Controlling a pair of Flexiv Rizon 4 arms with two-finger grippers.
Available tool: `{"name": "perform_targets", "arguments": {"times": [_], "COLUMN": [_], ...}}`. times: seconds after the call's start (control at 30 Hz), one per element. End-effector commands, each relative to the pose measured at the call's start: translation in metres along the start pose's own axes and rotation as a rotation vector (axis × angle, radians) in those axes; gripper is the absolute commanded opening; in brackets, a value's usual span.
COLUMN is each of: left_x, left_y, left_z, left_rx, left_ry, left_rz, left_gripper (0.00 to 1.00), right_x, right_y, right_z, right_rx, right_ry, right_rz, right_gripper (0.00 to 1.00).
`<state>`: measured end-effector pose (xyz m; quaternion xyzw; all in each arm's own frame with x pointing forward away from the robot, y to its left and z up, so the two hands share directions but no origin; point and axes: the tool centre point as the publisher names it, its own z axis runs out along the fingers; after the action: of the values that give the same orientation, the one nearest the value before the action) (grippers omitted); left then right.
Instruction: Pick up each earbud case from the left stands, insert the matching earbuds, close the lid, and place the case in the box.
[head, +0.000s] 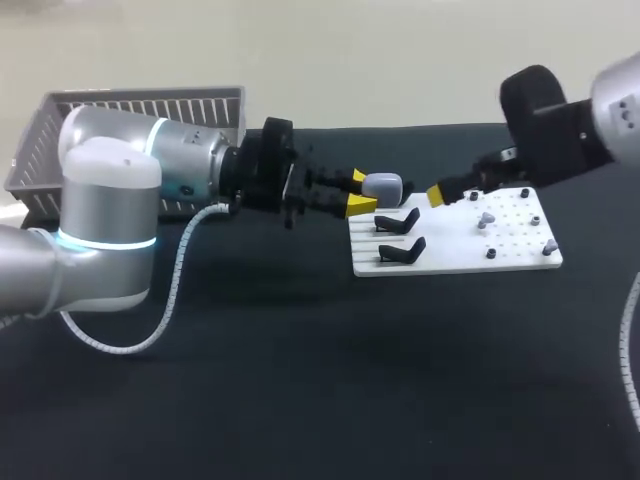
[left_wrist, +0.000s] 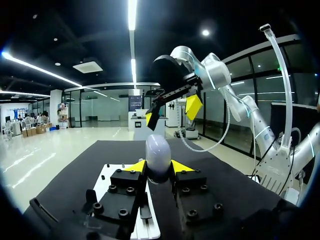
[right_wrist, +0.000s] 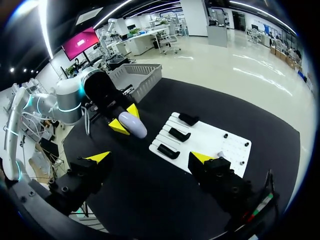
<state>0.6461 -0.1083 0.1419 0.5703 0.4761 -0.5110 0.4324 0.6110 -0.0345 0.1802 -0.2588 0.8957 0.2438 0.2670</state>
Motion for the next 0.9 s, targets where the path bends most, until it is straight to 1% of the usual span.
{"name": "perform_targets", "arguments": {"times": [0.03, 0.13, 0.27, 0.5, 0.9], "left_x": [0.001, 0.001, 0.001, 0.001, 0.001], "left_y": [0.000, 0.000, 0.000, 0.000, 0.000], "left_z": [0.000, 0.000, 0.000, 0.000, 0.000], "left_rx": [-0.002, -0.002, -0.002, -0.002, -0.002], "left_ry": [-0.003, -0.003, -0.003, -0.003, -0.003], "left_rz": [0.003, 0.003, 0.003, 0.003, 0.003], "left_gripper": [0.00, 0.00, 0.00, 0.00, 0.00], "right_x": [-0.009, -0.010, -0.011, -0.011, -0.017], "right_y": [0.002, 0.006, 0.012, 0.015, 0.013], "right_z": [0.013, 0.017, 0.023, 0.033, 0.049], "right_rx": [-0.035, -0.058, -0.063, -0.067, -0.072], "right_ry": [0.017, 0.017, 0.036, 0.063, 0.084], "right_rz": [-0.008, -0.010, -0.025, -0.032, -0.029], "right_gripper": [1.00, 1.00, 1.00, 1.00, 1.00]}}
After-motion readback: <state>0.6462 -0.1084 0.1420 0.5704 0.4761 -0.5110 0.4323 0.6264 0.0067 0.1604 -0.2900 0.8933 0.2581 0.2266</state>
